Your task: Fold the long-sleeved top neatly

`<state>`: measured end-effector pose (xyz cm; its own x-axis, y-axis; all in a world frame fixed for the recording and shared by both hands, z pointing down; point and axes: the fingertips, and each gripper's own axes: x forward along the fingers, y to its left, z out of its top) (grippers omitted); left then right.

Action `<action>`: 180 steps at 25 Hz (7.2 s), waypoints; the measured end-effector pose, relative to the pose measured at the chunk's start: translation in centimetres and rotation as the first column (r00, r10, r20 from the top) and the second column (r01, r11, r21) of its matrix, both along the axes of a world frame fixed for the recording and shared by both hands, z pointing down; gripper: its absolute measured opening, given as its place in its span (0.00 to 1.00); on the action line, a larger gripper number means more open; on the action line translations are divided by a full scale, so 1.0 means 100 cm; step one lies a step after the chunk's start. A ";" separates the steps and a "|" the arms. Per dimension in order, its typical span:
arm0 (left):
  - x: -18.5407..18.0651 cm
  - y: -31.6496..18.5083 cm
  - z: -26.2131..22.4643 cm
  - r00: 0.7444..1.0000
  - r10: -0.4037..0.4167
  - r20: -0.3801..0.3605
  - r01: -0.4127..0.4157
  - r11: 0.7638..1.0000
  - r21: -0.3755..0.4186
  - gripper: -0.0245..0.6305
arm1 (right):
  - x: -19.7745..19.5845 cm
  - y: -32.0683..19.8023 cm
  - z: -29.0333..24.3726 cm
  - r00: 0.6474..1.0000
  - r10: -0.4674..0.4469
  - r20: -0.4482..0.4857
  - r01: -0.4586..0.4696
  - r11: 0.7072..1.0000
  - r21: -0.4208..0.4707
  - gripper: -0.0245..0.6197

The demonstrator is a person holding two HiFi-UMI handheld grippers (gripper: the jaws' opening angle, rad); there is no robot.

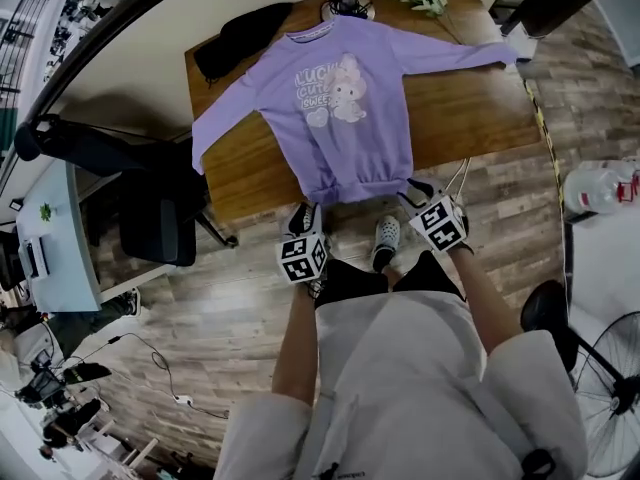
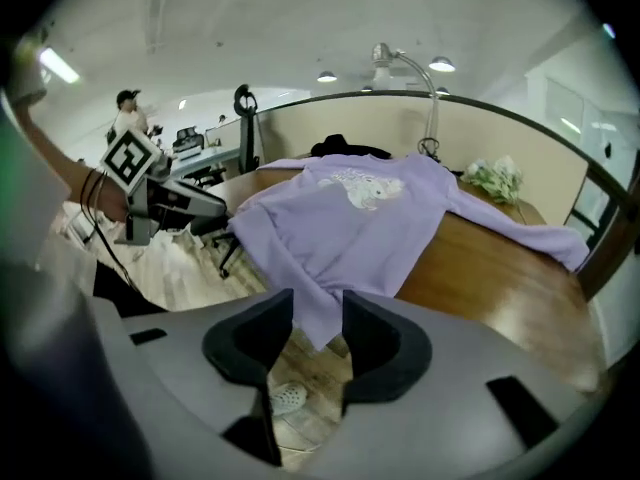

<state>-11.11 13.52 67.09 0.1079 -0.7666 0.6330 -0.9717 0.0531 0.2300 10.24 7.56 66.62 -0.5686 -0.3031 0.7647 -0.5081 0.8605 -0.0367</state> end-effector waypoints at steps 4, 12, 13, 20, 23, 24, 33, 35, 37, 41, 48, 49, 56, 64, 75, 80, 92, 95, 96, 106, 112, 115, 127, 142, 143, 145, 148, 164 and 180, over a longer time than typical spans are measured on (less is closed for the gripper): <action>0.025 0.008 0.013 0.993 0.096 0.064 -0.092 0.994 -0.059 0.32 | -0.001 0.009 0.026 0.975 -0.125 -0.186 0.147 0.983 0.112 0.36; 0.030 0.010 0.036 0.978 0.125 0.164 -0.107 0.988 -0.110 0.37 | -0.010 -0.005 0.038 0.936 -0.078 -0.345 0.187 0.937 0.296 0.10; 0.031 0.008 0.038 0.981 0.115 0.156 -0.098 0.989 -0.110 0.37 | -0.007 -0.006 0.035 0.949 -0.052 -0.311 0.146 0.946 0.288 0.06; 0.032 0.001 0.045 0.983 0.063 0.171 -0.046 0.994 -0.100 0.37 | 0.019 -0.004 -0.003 0.995 0.061 -0.085 -0.042 0.976 0.214 0.06; 0.028 -0.002 0.041 0.981 0.026 0.190 -0.012 0.997 -0.076 0.37 | 0.027 -0.005 -0.023 0.994 0.110 0.010 -0.110 0.978 0.180 0.05; 0.027 -0.003 0.041 0.979 0.022 0.203 -0.007 0.997 -0.073 0.37 | 0.029 -0.006 -0.028 0.992 0.122 0.036 -0.127 0.977 0.170 0.05; 0.006 -0.006 0.037 0.980 -0.014 0.199 0.027 0.998 -0.062 0.11 | 0.041 -0.007 -0.046 0.994 0.102 0.044 -0.108 0.978 0.181 0.05; 0.001 -0.003 0.026 0.983 0.000 0.185 0.009 0.999 -0.051 0.11 | 0.048 -0.006 -0.041 0.996 0.086 0.015 -0.087 0.979 0.184 0.05; -0.004 0.004 0.016 0.980 0.024 0.198 -0.013 0.998 -0.057 0.11 | 0.053 -0.004 -0.035 0.998 0.064 -0.012 -0.060 0.981 0.185 0.05; -0.004 0.018 0.013 0.972 0.082 0.222 -0.061 0.993 -0.097 0.11 | 0.056 0.004 -0.017 0.997 0.019 -0.071 -0.008 0.988 0.156 0.05; -0.005 0.030 0.019 0.984 0.096 0.152 -0.073 0.986 -0.149 0.12 | 0.054 0.011 0.020 0.986 -0.016 -0.167 0.027 0.998 0.063 0.08; -0.006 0.035 0.019 0.982 0.106 0.156 -0.080 0.983 -0.164 0.12 | 0.057 0.011 0.024 0.983 -0.016 -0.182 0.025 0.999 0.049 0.08; -0.053 0.055 0.001 0.986 0.027 0.167 0.002 0.986 -0.169 0.12 | 0.104 -0.013 0.041 0.963 0.088 -0.256 -0.092 0.996 -0.005 0.09; -0.078 -0.052 -0.061 0.983 0.050 0.178 -0.048 0.999 -0.014 0.12 | 0.128 -0.106 -0.022 0.881 0.469 -0.067 -0.468 0.883 0.032 0.09; -0.012 -0.181 -0.112 0.988 0.136 0.076 -0.145 0.981 0.127 0.12 | 0.095 -0.184 -0.073 0.780 0.611 0.135 -0.617 0.787 0.009 0.10; 0.022 -0.201 -0.132 0.991 0.116 0.070 -0.126 0.978 0.167 0.12 | 0.115 -0.206 -0.073 0.748 0.645 0.155 -0.652 0.758 -0.011 0.13; 0.115 -0.265 -0.159 0.990 0.012 0.141 -0.041 0.978 0.204 0.12 | 0.238 -0.311 -0.042 0.573 0.773 0.271 -0.738 0.631 -0.239 0.25; 0.140 -0.280 -0.158 0.989 -0.011 0.149 -0.019 0.980 0.198 0.12 | 0.265 -0.342 -0.037 0.479 0.816 0.325 -0.738 0.574 -0.354 0.33; 0.148 -0.285 -0.158 0.988 -0.021 0.151 -0.010 0.980 0.199 0.12 | 0.270 -0.353 -0.035 0.442 0.828 0.345 -0.729 0.555 -0.400 0.37; 0.176 -0.303 -0.149 0.979 -0.080 0.186 0.047 0.983 0.176 0.12 | 0.283 -0.431 -0.008 0.043 0.931 0.364 -0.602 0.315 -0.734 0.58; 0.155 -0.301 -0.144 0.972 -0.123 0.201 0.090 0.982 0.165 0.12 | 0.296 -0.439 -0.009 -0.021 0.922 0.386 -0.640 0.285 -0.713 0.09; 0.143 -0.300 -0.142 0.972 -0.139 0.189 0.107 0.980 0.169 0.12 | 0.293 -0.442 -0.026 0.052 0.892 0.448 -0.674 0.362 -0.643 0.08; 0.049 -0.275 -0.121 0.980 -0.041 0.195 0.014 0.990 0.140 0.12 | 0.192 -0.413 -0.137 0.407 0.671 0.620 -0.756 0.628 -0.183 0.08; -0.081 -0.246 -0.117 0.982 0.132 0.138 -0.155 0.973 0.174 0.12 | -0.024 -0.333 -0.185 0.768 0.450 0.455 -0.600 0.754 0.266 0.08; -0.090 -0.244 -0.117 0.982 0.133 0.134 -0.156 0.972 0.177 0.12 | -0.040 -0.329 -0.185 0.791 0.433 0.432 -0.577 0.763 0.291 0.08; -0.106 -0.241 -0.115 0.982 0.135 0.128 -0.157 0.971 0.180 0.12 | -0.073 -0.322 -0.183 0.838 0.394 0.379 -0.522 0.781 0.343 0.08; -0.126 -0.235 -0.110 0.983 0.142 0.114 -0.160 0.972 0.171 0.12 | -0.119 -0.311 -0.182 0.885 0.336 0.321 -0.448 0.801 0.397 0.08; -0.196 -0.215 -0.070 0.994 0.105 0.030 -0.108 0.987 0.119 0.12 | -0.328 -0.248 -0.051 0.980 -0.045 -0.193 0.136 0.861 0.491 0.08; -0.246 -0.189 -0.042 0.999 0.009 -0.033 -0.005 0.995 0.096 0.12 | -0.343 -0.180 -0.014 0.948 -0.311 -0.063 0.317 0.941 0.116 0.58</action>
